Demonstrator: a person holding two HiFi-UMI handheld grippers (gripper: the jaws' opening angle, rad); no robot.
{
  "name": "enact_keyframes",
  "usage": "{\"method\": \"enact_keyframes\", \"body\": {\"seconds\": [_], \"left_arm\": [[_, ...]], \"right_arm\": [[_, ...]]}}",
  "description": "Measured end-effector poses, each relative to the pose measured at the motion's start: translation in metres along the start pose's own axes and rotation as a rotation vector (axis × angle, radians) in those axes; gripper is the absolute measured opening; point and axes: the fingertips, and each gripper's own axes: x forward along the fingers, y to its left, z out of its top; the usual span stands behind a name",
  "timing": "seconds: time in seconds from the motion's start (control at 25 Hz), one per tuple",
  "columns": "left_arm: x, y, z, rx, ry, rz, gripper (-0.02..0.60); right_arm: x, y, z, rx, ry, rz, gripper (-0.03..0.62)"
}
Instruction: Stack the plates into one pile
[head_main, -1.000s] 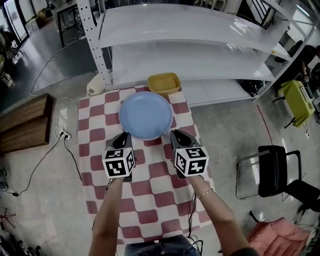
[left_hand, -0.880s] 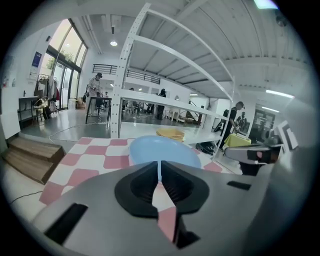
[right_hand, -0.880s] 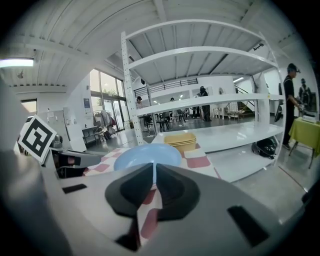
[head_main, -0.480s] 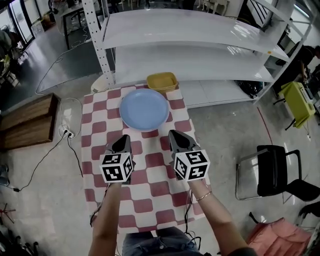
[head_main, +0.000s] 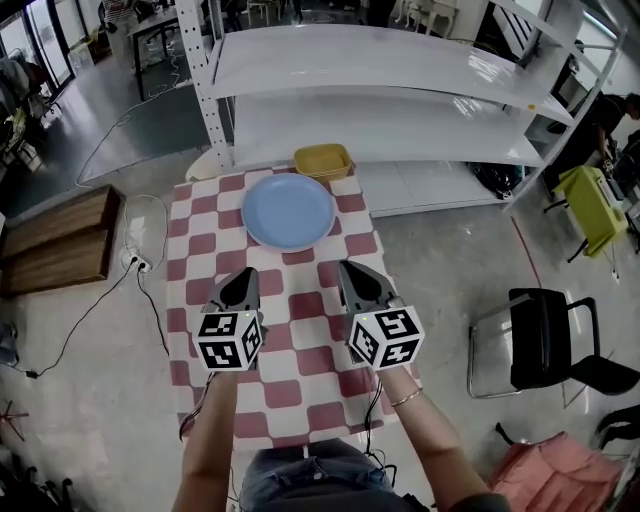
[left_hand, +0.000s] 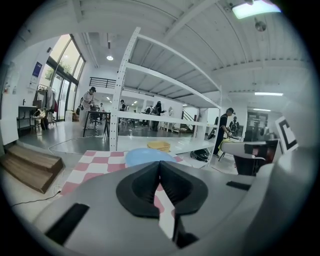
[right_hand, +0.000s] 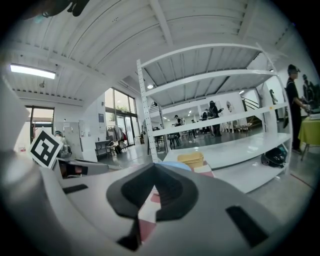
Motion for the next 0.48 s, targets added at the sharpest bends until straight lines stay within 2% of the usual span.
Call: {"method": "enact_keyframes", "body": {"seconds": [0.2,0.48], "left_arm": [[-0.023,-0.003,0.004,0.027,-0.021,0.010,0.017],[-0.056,-0.003,0.012,0.000,-0.070,0.008,0.017]], "right_arm": [[-0.018,0.010,0.005,-0.023,-0.016,-0.019,0.011],[-0.045,0.028,0.014,-0.039,-0.042,-0.033,0.009]]}}
